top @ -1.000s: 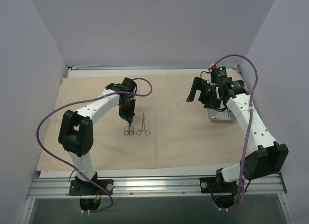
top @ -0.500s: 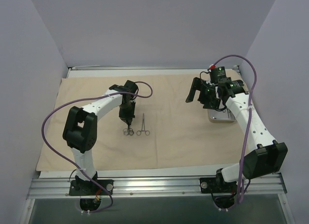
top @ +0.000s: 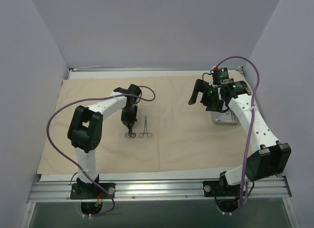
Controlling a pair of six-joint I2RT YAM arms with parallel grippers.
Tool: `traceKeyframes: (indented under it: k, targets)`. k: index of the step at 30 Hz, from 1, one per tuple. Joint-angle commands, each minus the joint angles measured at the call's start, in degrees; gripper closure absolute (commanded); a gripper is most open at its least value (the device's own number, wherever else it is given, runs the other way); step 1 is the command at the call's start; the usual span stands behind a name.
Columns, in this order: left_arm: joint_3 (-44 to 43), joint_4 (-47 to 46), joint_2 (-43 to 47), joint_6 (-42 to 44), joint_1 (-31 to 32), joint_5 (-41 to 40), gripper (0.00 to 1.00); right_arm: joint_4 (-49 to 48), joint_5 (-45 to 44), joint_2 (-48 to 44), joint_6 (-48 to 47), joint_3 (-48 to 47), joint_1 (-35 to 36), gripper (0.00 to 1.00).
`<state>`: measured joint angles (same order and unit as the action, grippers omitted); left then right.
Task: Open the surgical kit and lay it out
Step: Place the medical item in the surgical kit.
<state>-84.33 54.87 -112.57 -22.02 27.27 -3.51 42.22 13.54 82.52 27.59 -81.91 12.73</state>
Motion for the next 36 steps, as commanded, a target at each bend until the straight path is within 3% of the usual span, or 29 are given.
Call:
traceKeyframes:
  k: [1, 31, 36]
  targets:
    - [-2.0, -0.9, -0.6, -0.5, -0.2, -1.2, 0.97, -0.2, 0.3, 0.3, 0.5, 0.2, -0.4, 0.0]
    - [-2.8, -2.0, -2.8, -0.7, -0.2, -1.5, 0.96, -1.2, 1.1, 0.7, 0.9, 1.8, -0.6, 0.0]
    - [-2.9, -2.0, -3.0, -0.7, -0.2, -1.2, 0.91, -1.3, 1.2, 0.7, 1.0, 2.1, -0.6, 0.0]
